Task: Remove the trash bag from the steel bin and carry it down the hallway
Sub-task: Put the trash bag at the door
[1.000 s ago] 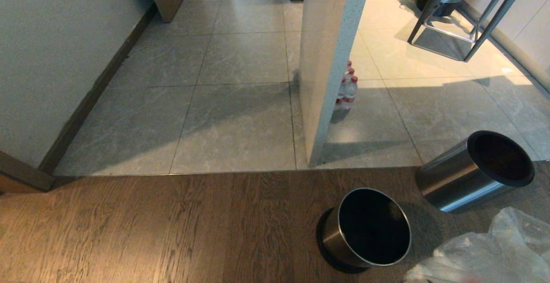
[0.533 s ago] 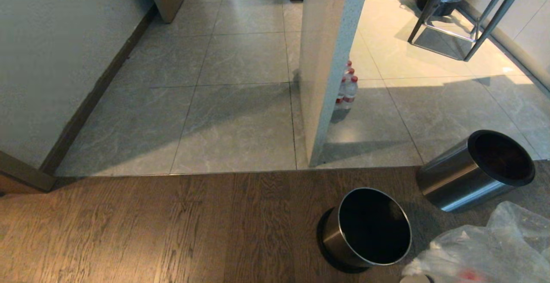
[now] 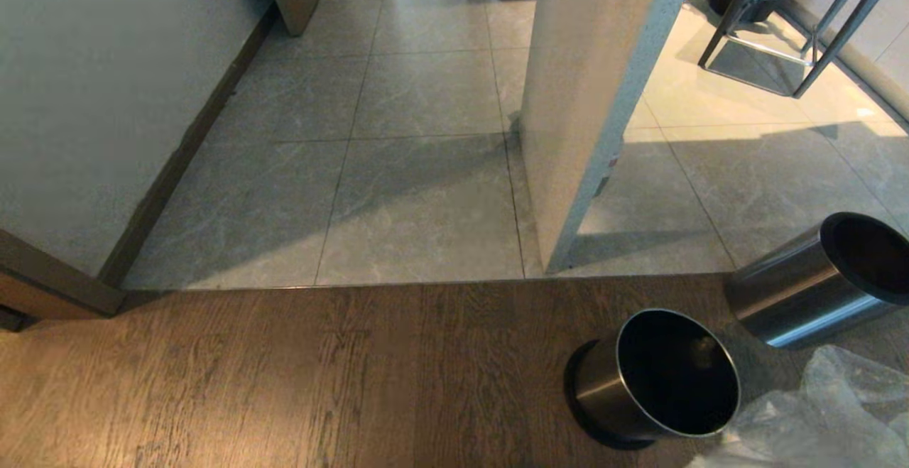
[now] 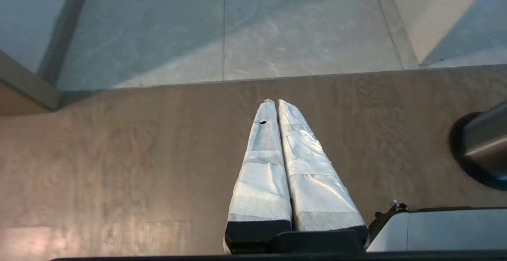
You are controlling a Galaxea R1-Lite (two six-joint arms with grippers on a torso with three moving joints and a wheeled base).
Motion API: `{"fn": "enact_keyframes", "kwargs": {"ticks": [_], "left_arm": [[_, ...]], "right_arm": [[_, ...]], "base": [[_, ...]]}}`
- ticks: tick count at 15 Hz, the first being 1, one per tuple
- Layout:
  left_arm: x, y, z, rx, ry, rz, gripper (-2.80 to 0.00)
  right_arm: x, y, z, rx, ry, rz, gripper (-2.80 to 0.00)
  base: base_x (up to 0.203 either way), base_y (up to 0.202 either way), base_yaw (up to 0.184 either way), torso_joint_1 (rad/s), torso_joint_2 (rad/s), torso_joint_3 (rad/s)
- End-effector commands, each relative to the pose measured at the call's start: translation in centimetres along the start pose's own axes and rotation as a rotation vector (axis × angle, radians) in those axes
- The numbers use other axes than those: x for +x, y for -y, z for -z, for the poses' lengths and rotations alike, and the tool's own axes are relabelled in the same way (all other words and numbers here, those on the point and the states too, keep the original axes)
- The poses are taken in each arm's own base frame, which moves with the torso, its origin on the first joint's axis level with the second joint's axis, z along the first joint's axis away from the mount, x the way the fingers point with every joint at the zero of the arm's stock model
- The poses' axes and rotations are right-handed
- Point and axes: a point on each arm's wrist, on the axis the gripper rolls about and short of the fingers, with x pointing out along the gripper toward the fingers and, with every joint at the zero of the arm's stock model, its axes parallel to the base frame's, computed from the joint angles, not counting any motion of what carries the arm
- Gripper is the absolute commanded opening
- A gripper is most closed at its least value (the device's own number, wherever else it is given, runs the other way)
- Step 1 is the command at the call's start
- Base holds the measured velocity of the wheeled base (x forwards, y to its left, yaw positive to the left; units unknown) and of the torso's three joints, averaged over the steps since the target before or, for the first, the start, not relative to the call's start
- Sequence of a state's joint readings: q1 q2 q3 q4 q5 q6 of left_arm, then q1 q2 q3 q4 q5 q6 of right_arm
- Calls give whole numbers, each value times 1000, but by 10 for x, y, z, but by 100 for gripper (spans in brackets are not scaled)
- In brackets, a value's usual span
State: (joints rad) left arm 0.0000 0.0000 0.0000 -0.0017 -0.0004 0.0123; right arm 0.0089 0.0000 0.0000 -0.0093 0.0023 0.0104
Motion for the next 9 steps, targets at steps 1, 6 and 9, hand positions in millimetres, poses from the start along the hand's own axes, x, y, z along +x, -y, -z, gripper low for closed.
{"fn": "enact_keyframes", "kwargs": {"ticks": [1, 6, 9], "left_arm": [[0, 0, 0, 0, 0, 0, -280], [0, 0, 0, -2, 0, 0, -280], [0, 0, 0, -2, 0, 0, -280]], "right_arm": [[0, 0, 0, 0, -2, -1, -280], [0, 0, 0, 0, -2, -1, -280], [0, 0, 0, 0, -2, -1, -280]], "base": [[0, 180, 0, 0, -2, 2], [0, 196, 1, 2, 4, 3], [0, 195, 1, -1, 3, 3]]}}
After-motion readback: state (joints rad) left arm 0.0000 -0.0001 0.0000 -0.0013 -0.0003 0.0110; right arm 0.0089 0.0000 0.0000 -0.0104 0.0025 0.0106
